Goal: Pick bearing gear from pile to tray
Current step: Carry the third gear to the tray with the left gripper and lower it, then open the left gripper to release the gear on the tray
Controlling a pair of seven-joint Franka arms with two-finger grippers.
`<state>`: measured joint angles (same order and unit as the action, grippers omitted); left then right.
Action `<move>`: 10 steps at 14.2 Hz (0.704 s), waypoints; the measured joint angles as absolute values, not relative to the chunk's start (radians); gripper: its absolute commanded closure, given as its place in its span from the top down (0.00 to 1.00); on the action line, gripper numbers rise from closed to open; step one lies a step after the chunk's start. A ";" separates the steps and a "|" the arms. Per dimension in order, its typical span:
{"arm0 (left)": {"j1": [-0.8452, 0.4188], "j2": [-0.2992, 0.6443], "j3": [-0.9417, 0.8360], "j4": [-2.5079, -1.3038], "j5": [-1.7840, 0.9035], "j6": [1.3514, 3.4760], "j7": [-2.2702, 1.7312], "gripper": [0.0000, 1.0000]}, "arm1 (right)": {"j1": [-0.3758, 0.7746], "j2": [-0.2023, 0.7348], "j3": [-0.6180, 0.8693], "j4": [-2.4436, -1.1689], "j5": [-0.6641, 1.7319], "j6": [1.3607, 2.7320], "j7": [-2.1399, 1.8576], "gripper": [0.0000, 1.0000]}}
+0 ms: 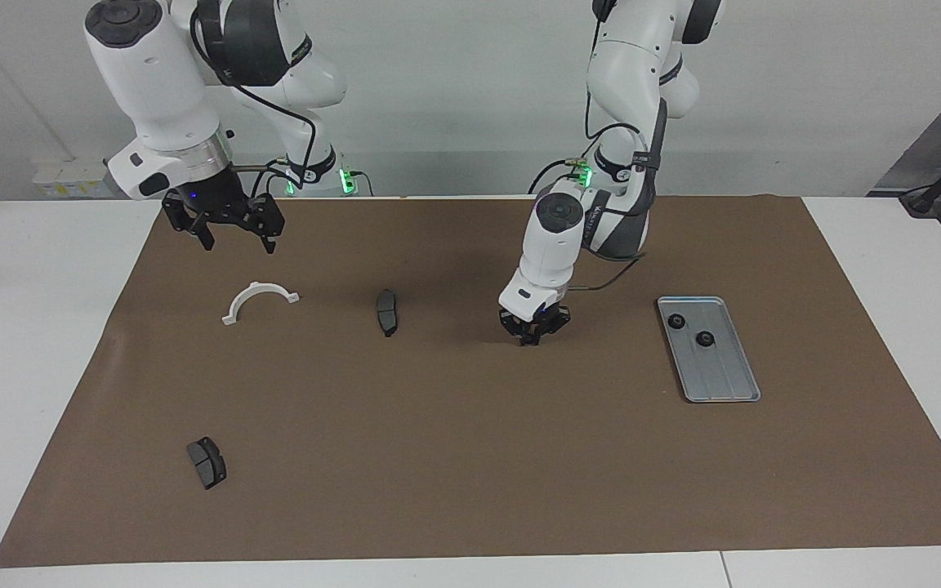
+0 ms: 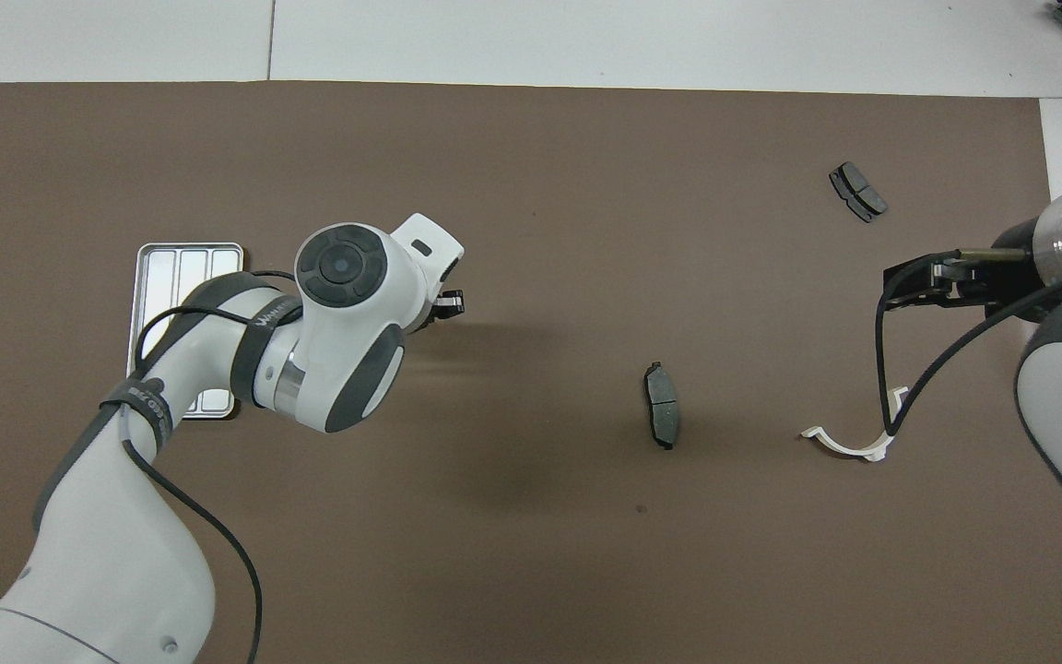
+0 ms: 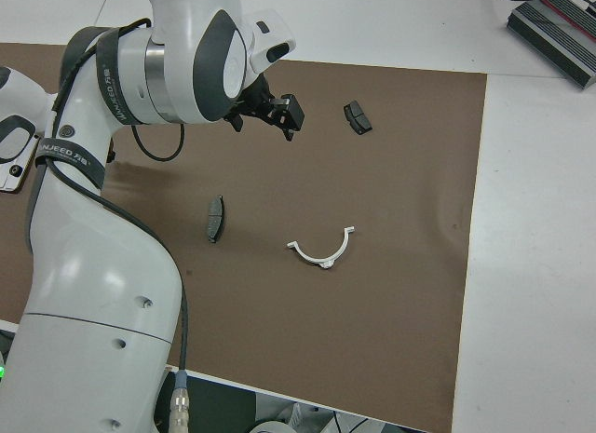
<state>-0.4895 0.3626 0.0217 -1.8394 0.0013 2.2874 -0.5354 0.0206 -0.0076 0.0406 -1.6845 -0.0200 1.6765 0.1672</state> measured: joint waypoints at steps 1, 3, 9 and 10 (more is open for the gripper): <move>-0.450 0.364 0.023 -1.804 0.003 2.262 -0.516 0.06 | 0.020 -0.003 0.041 -1.680 -0.020 1.673 0.167 1.00; -0.355 0.364 0.024 -1.773 0.004 2.230 -0.436 0.06 | 0.019 0.002 0.041 -1.680 -0.020 1.673 0.167 1.00; -0.074 0.331 0.025 -1.765 0.004 2.080 -0.017 0.06 | 0.019 0.002 0.041 -1.676 -0.020 1.673 0.167 1.00; -0.047 0.319 0.025 -1.774 0.004 2.064 0.038 0.06 | 0.019 0.002 0.041 -1.676 -0.020 1.673 0.167 1.00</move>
<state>-0.0465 0.3185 0.0246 -1.7743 0.0037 2.0636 0.0380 0.0187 0.0020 0.0412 -1.6764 -0.0200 1.6731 0.1672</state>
